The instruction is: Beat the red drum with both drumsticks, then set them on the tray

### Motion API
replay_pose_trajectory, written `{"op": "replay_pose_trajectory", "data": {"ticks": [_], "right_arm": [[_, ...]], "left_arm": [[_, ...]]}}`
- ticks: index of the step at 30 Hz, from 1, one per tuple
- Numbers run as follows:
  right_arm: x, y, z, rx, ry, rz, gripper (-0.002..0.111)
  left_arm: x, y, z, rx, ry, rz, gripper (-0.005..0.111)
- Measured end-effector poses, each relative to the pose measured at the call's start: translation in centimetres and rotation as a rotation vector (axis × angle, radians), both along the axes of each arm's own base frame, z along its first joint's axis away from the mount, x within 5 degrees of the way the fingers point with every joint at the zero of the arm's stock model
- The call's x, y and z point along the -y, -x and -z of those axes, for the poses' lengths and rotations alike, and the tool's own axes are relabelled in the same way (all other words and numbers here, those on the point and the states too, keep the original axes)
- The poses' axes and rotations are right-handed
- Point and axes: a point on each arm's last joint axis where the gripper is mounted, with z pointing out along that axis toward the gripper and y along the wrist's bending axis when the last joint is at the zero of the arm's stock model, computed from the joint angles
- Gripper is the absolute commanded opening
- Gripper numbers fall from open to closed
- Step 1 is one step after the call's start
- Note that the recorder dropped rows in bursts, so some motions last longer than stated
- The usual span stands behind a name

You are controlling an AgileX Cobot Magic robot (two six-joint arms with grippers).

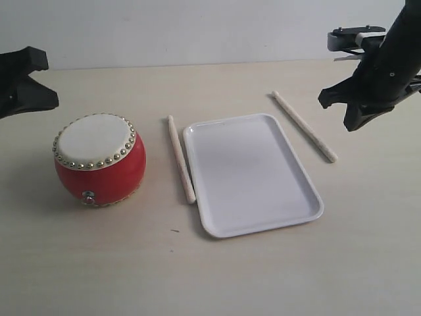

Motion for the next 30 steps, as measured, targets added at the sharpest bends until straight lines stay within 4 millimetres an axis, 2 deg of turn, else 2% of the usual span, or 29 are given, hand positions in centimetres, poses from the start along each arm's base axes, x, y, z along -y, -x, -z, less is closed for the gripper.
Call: {"op": "replay_pose_trajectory", "data": {"ticks": [2, 5, 9, 13, 17, 24, 30], "right_arm": [[0.0, -0.3, 0.0, 0.032, 0.003, -0.004, 0.002], [0.0, -1.1, 0.2, 0.08, 0.01, -0.031, 0.012], [-0.2, -2.6, 1.5, 0.06, 0.022, -0.067, 0.029], [-0.5, -4.3, 2.7, 0.016, 0.024, -0.081, 0.04], [-1.4, -5.5, 3.4, -0.018, 0.048, -0.123, 0.041], [-5.0, -6.4, 3.8, -0.011, 0.11, -0.193, 0.041], [-5.1, -6.7, 3.6, 0.02, 0.206, -0.207, 0.041]], "left_arm": [[0.1, -0.1, -0.2, 0.015, 0.017, 0.004, 0.0], [0.5, -0.1, -0.7, 0.032, 0.048, 0.046, 0.0], [1.2, 0.0, -1.1, 0.041, 0.066, 0.093, 0.0], [1.4, 0.2, -1.0, 0.029, 0.073, 0.119, 0.0], [1.5, 0.4, -1.0, 0.018, 0.068, 0.143, 0.0], [1.6, 0.6, -0.9, 0.007, 0.062, 0.168, 0.0], [1.7, 0.8, -0.8, -0.007, 0.053, 0.195, 0.0]]}}
